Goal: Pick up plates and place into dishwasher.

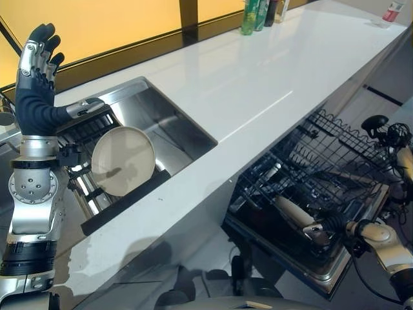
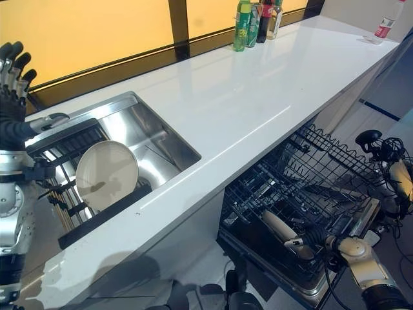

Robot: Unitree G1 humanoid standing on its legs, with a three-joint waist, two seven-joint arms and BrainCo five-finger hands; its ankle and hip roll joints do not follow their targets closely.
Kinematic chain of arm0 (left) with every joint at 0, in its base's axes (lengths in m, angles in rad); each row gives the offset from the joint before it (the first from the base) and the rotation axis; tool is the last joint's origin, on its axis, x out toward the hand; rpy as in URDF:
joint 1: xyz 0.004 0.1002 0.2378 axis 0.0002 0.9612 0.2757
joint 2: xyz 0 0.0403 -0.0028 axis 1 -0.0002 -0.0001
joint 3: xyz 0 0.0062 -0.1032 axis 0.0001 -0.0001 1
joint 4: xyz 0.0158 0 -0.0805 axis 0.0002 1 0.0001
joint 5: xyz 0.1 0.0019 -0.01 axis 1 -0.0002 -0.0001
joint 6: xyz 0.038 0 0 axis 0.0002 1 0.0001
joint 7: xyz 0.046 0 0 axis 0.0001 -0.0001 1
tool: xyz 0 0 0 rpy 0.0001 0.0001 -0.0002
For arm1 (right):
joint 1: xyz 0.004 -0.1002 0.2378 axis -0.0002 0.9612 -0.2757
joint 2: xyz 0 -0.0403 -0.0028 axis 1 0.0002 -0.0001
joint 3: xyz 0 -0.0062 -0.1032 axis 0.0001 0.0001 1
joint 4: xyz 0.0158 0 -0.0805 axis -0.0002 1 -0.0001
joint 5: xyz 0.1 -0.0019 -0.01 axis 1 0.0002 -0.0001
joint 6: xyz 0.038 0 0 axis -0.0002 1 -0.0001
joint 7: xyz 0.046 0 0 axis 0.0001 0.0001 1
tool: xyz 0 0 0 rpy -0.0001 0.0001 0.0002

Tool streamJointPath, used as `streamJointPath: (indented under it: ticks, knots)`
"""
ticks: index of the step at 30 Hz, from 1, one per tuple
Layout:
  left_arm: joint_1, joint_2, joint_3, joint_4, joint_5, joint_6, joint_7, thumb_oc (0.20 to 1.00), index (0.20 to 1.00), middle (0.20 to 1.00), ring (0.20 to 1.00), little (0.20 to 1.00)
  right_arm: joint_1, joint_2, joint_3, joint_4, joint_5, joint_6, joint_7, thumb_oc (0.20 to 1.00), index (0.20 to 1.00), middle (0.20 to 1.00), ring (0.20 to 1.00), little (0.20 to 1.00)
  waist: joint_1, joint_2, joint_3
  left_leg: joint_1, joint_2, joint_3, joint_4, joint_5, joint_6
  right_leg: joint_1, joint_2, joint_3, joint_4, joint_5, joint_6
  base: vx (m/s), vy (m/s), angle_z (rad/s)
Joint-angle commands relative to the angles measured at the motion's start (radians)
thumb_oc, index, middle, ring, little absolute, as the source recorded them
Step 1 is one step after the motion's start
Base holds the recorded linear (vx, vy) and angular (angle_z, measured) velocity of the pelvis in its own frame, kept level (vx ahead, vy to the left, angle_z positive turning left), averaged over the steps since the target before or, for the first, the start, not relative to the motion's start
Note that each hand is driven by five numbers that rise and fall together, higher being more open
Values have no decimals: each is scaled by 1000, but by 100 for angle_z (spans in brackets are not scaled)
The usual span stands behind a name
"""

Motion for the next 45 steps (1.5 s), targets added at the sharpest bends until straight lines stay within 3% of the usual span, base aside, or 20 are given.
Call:
streamJointPath:
  ticks: [1,8,10,12,19,26,30,32,35,41,45]
  knots:
    - [10,10,41,10,-24,-63,6,1000,1000,1000,1000,1000,-11,-53,-48,-60,-33,-13,-33,1000,1000,1000,1000,1000,-17,-18,-49,-114,50,-26,-7,96,-8,77,-120,6,125,-229,114,24,37,-1]
    - [69,14,88,4,7,-39,13,1000,1000,1000,1000,1000,-4,-85,-165,-203,-75,-9,-117,1000,1000,1000,1000,1000,-25,-12,-59,-113,48,-23,-21,111,-5,69,-116,11,123,-219,112,3,5,0]
    - [85,21,101,15,-26,-20,-12,1000,1000,1000,1000,1000,-7,-89,-208,-285,-64,17,-162,1000,1000,1000,1000,1000,-29,-8,-61,-113,47,-22,-26,112,-4,66,-114,13,125,-221,111,0,0,0]
    - [100,14,113,27,-42,-17,-36,1000,1000,1000,1000,1000,-5,-77,-237,-320,-93,0,-207,1000,1000,1000,1000,1000,-32,-2,-64,-112,46,-22,-31,113,-3,63,-111,15,127,-223,110,0,0,0]
    - [148,2,137,24,14,98,-54,1000,1000,1000,1000,1000,5,-49,-316,-474,-121,-36,-317,1000,1000,1000,1000,1000,-39,25,-79,-104,56,-24,-58,126,1,57,-86,17,142,-244,97,-11,0,-3]
    - [126,5,112,72,-21,141,-94,1000,1000,1000,1000,1000,-31,-53,-296,-485,-141,-34,-325,1000,1000,1000,1000,1000,-35,36,-97,-113,88,-26,-67,155,-17,58,-52,2,149,-262,73,-20,-31,1]
    - [152,25,95,126,202,156,-96,1000,1000,1000,1000,1000,-48,-77,-298,-484,-123,-50,-305,1000,1000,1000,1000,1000,-31,41,-89,-137,111,-35,1,153,-32,50,-31,6,170,-268,51,-15,-28,1]
    - [167,68,64,203,224,220,-108,1000,1000,1000,1000,1000,-49,-115,-301,-503,-92,-41,-291,1000,1000,1000,1000,1000,-32,36,-75,-161,102,-50,86,121,-33,55,-29,16,176,-273,41,6,-17,1]
    - [167,79,25,320,204,256,-92,1000,1000,1000,1000,1000,-58,-138,-283,-486,-73,-52,-290,1000,1000,1000,1000,1000,-28,35,-54,-207,77,-82,154,122,-20,60,-23,31,186,-269,32,55,64,-1]
    - [145,52,-1,419,187,295,-46,1000,1000,1000,1000,1000,-59,-150,-271,-454,-58,-75,-289,1000,1000,1000,1000,1000,-39,44,-43,-186,57,-80,61,146,-5,51,-38,45,199,-269,46,83,204,-14]
    - [108,52,-31,462,173,320,-46,1000,1000,1000,1000,1000,-40,-172,-298,-459,-49,-105,-310,1000,1000,1000,1000,1000,-63,46,-37,-164,40,-60,42,125,-7,37,-67,40,202,-273,66,63,216,-6]
